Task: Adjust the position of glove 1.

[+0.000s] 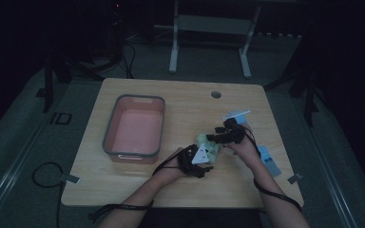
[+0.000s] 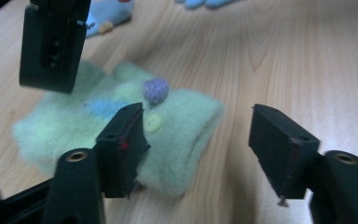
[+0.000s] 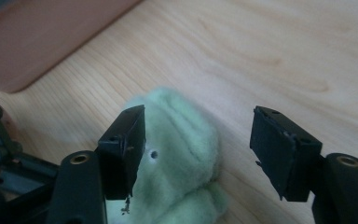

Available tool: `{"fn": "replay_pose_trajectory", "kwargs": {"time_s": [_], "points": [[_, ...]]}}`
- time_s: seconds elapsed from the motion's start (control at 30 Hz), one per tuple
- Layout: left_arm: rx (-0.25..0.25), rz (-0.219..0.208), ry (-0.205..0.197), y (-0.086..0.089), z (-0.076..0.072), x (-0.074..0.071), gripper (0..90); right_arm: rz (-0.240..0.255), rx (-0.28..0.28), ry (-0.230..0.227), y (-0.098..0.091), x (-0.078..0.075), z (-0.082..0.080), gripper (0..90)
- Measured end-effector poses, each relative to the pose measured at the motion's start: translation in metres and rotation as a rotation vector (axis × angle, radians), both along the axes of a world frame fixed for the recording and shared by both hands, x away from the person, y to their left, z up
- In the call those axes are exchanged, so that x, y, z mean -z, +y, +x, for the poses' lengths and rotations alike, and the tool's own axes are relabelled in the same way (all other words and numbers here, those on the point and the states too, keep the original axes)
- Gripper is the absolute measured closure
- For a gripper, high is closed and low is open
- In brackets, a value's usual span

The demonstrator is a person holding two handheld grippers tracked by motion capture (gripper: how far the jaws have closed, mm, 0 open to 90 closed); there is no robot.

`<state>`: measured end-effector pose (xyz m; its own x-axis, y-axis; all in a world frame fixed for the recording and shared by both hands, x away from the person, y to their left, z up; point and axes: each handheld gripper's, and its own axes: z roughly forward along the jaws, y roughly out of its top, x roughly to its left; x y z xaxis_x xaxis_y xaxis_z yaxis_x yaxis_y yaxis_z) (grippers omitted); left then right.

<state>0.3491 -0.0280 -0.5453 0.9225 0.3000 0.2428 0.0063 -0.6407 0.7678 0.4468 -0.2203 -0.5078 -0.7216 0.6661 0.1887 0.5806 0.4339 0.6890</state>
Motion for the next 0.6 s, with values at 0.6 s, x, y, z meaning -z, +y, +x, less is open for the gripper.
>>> {"fn": "replay_pose_trajectory", "kwargs": {"time_s": [0.6], "points": [[-0.025,0.123,-0.071,-0.007,0.011,0.007,66.4,0.081,-0.038,0.237,0.001,0.034,0.012,61.4]]}}
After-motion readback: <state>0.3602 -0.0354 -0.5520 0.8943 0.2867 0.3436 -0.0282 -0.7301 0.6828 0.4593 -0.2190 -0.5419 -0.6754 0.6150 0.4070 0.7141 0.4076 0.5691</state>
